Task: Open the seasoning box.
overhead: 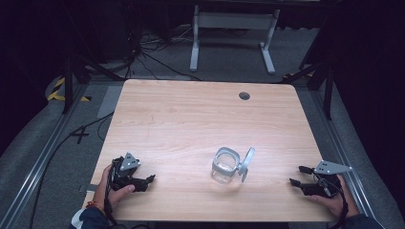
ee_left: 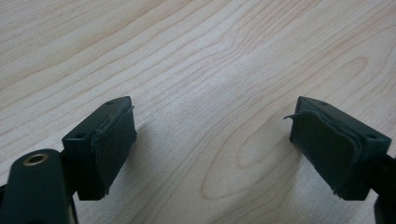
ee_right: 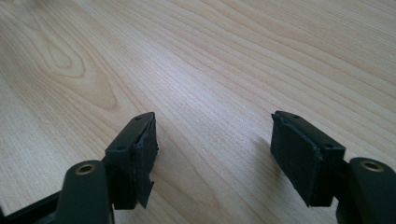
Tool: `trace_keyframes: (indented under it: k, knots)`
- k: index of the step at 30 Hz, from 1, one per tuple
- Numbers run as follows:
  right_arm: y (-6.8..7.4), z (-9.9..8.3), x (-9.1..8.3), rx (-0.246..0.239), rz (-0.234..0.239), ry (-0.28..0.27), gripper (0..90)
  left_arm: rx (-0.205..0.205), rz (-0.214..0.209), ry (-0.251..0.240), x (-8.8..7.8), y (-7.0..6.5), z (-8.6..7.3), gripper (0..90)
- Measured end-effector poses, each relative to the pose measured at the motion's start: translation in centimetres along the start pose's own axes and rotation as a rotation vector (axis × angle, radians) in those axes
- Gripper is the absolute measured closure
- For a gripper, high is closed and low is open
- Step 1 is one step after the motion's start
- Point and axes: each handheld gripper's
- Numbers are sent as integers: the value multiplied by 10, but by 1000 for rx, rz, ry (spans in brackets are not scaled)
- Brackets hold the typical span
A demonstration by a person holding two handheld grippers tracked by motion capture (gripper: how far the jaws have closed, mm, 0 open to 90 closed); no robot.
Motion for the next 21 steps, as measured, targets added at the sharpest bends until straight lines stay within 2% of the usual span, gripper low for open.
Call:
trace_keyframes:
  k: [2,7,12,13,17,18,21]
  knots:
    - [0,0,0,0,0,0,316,-16,-4,-9,1,-1,0,144]
    - [0,0,0,-1,2,1,311,13,0,-4,1,2,0,138]
    - [0,1,1,1,3,2,307,11,1,-5,1,1,0,138]
    - [0,1,1,-2,1,1,305,-10,-7,-7,1,0,0,138]
    - [0,1,1,-2,2,2,304,-5,-5,-7,1,1,0,138]
    - [0,1,1,-3,3,2,304,12,-3,-2,1,2,0,138]
    - [0,1,1,-2,4,2,303,3,-9,0,1,1,0,136]
Point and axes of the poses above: each handheld gripper's, and its own axes: x roughly forward along the jaws, z roughly out of its top, y roughly to its left, and after that the axes turned 1 degree about -x, right-handed
